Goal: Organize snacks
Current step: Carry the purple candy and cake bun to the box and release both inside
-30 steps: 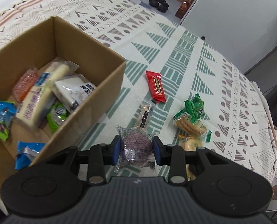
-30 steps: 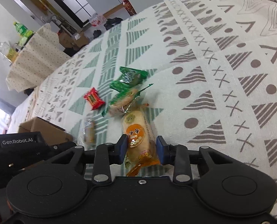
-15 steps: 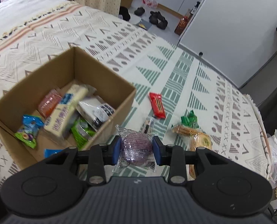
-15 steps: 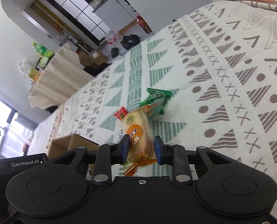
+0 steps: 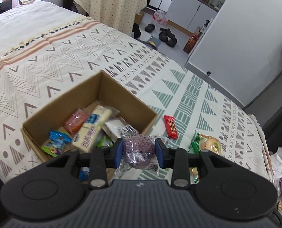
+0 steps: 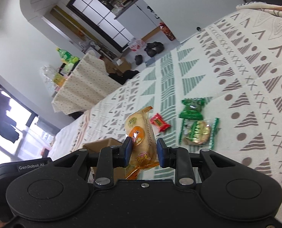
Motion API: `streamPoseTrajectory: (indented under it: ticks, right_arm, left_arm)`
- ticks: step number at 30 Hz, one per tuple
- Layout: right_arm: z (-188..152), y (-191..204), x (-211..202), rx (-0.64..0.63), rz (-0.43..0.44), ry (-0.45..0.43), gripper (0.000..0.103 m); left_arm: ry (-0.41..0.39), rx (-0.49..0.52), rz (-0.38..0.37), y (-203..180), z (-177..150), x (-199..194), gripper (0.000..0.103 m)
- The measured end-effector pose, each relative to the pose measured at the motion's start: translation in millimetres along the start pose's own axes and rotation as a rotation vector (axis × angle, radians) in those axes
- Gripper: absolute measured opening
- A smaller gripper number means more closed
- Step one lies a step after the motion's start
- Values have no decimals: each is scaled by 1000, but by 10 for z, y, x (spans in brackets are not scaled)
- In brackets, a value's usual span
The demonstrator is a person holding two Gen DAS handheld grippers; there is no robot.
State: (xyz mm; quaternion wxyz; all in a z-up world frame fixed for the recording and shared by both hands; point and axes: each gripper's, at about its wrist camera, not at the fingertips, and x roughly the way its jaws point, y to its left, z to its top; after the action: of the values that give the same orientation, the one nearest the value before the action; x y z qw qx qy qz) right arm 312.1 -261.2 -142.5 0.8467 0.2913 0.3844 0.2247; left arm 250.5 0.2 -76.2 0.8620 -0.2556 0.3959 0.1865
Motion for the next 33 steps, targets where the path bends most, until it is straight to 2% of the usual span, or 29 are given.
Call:
streamPoseTrajectory:
  ticks: [8,11,19,24,33]
  right_arm:
    - [-78,271,22,-27,64,-6,27]
    - [-135,393,35,-49,57,-12,27]
    - [-278,597,177,-79,82,17,27]
    - [-332,683,244,-83,92,29,27]
    - [-464,869,424,-106,132,71,28]
  left_arm:
    - [-30,-42,19,316,167,-114,35]
    - [-33,-57,25,438,208,-122,35]
    - [7,-102,27,736,242,-34,36]
    - [44,-126,46,898,273,53,48]
    - [33,-141,80,1084,398,54,55]
